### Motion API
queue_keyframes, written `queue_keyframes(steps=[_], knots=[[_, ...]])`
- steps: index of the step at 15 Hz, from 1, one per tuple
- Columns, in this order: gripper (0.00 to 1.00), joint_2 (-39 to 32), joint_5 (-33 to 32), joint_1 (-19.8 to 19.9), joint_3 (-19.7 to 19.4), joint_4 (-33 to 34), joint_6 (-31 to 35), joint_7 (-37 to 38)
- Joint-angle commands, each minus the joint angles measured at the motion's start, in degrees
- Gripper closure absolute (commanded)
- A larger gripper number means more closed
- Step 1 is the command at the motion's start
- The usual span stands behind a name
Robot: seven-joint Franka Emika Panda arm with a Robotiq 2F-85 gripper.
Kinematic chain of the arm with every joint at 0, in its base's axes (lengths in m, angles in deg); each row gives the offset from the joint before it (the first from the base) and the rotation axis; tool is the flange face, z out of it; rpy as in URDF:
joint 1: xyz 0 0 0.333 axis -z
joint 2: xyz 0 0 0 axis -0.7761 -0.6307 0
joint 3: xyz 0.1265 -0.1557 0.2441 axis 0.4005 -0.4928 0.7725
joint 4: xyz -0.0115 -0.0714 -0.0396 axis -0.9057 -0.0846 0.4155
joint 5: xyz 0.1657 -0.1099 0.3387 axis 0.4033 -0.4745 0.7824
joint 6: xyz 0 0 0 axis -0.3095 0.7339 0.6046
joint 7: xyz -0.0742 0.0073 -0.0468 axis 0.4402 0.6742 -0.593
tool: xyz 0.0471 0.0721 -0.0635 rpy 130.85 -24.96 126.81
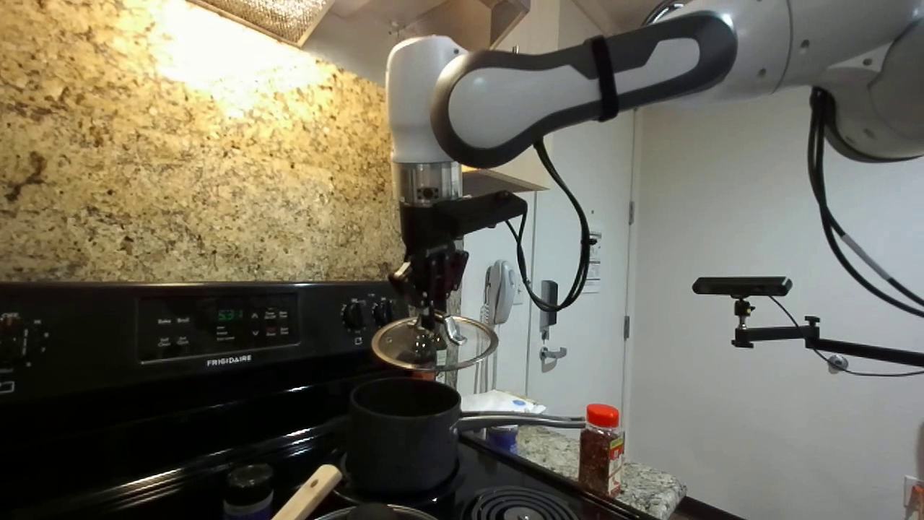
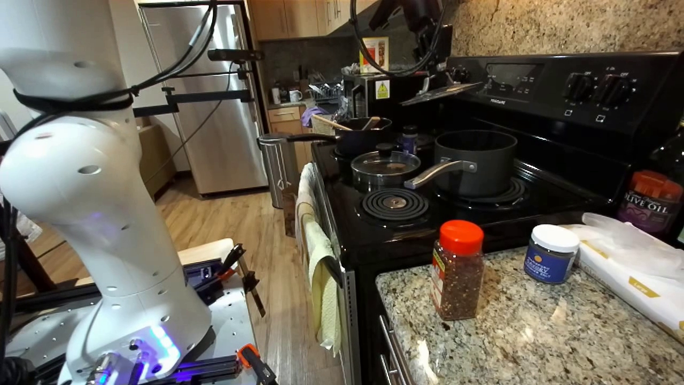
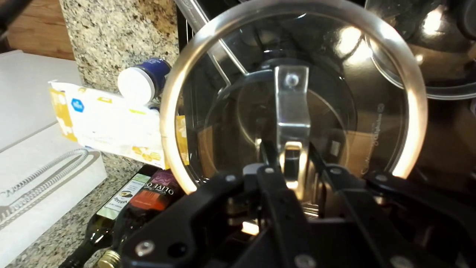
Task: Put the right lid on the right black pot
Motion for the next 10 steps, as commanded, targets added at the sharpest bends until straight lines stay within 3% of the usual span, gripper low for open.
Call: queue_keyframes(steps=[1, 2, 10], knots=[[0.8, 0.0, 0.26, -1.4, -1.44, 0.23, -0.16, -0.18], [0.93, 0.18, 1.14, -1.33, -1.37, -0.03, -0.34, -0.3], [0.94, -5.37, 8.66, -0.18, -4.25, 5.15, 1.29, -2.52]])
